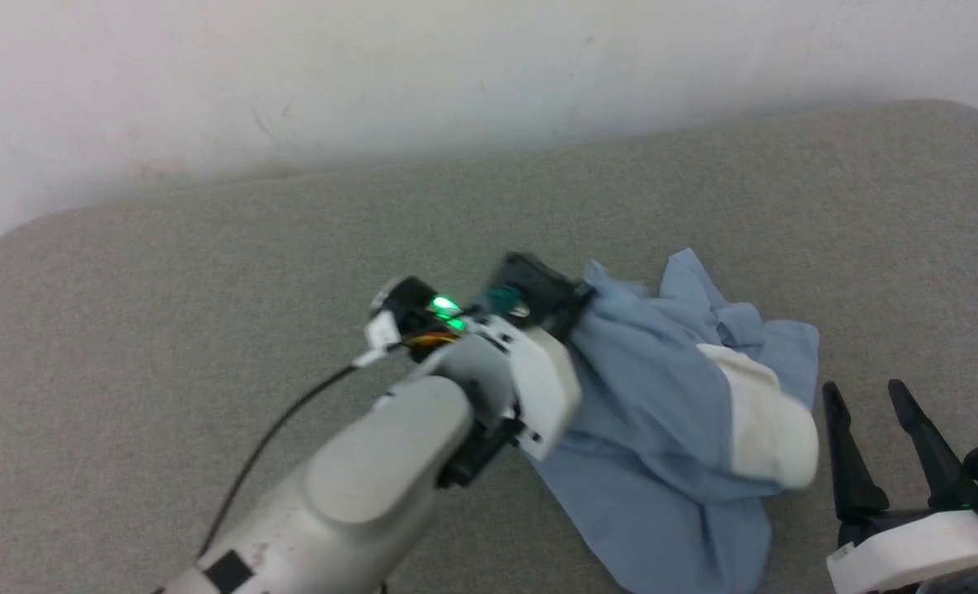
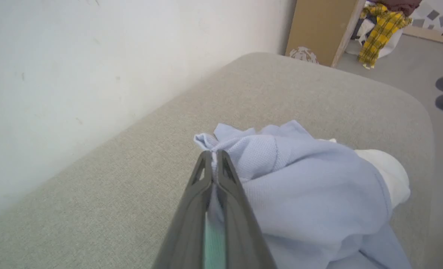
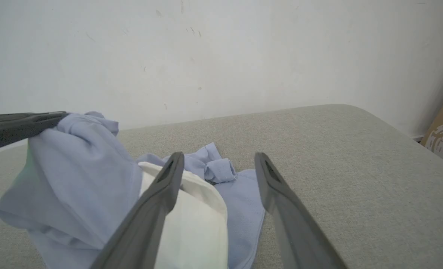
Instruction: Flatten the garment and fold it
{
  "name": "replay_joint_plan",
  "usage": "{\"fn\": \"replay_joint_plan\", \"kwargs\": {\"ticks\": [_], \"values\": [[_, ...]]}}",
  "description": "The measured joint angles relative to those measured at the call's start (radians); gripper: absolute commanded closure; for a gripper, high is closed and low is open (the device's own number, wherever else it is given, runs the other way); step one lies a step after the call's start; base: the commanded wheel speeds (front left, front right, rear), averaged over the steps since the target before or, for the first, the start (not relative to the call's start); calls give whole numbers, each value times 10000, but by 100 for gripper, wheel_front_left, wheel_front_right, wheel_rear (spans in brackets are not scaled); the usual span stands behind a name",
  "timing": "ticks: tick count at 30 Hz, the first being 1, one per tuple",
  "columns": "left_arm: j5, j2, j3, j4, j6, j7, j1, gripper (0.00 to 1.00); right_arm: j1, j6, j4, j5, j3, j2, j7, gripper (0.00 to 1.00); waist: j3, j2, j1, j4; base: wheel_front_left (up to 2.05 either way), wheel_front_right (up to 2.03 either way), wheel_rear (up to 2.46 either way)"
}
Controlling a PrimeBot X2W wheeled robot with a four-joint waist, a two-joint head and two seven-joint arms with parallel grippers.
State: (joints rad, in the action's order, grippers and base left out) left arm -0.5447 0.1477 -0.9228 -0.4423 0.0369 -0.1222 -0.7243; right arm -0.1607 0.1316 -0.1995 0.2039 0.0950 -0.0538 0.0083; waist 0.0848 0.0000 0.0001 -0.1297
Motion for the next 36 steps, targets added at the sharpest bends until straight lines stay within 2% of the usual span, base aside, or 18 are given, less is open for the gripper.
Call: {"fn": "replay_joint_plan", "kwargs": {"ticks": [4,9,12,14,16,17,18,19,25,28,31,36], "values": [[-314,989,1060,1058,1160,522,792,100,-21,0,-27,69,59,2,4,0,-41,0,-1,102,0,0,0],[-1335,2245,2531,2027,2865,832,3340,100,-45,0,-33,88,159,2,73,0,7,0,0,205,0,0,0],[-2119,2606,3352,2232,3630,1028,4986,100,-52,0,-36,90,198,4,92,0,37,0,0,271,0,0,0],[-2504,2665,3655,2282,3887,1122,5843,100,-54,0,-40,88,230,4,107,0,42,0,0,332,0,0,0],[-2857,2629,3804,2362,3923,1185,6416,100,-56,0,-58,82,286,4,163,0,48,0,-1,413,0,0,0],[-2949,2606,3839,2395,3921,1195,6566,89,-56,0,-61,79,288,4,176,0,51,0,-1,459,0,0,0],[-3043,2568,3871,2441,3921,1233,6646,48,-56,0,-63,75,284,4,186,0,48,0,-1,504,0,0,0],[-3072,2550,3902,2489,3921,1289,6663,0,-54,0,-79,73,259,6,196,0,42,0,0,547,0,0,0],[-2731,2844,4031,3091,3914,1818,6589,0,-58,0,-117,69,284,6,274,0,-107,0,-1,736,0,0,0],[-2389,3235,3810,3496,3666,1657,6261,0,-75,0,-130,69,280,8,280,0,-165,0,-1,794,0,0,0],[-1992,3634,3285,3818,3172,1034,5573,0,-76,0,-134,69,263,8,282,0,-145,0,-1,811,0,0,0],[-1498,3856,2146,4075,2059,-443,4227,0,-64,0,-127,71,167,8,274,0,2,0,-1,742,0,0,0]]}}
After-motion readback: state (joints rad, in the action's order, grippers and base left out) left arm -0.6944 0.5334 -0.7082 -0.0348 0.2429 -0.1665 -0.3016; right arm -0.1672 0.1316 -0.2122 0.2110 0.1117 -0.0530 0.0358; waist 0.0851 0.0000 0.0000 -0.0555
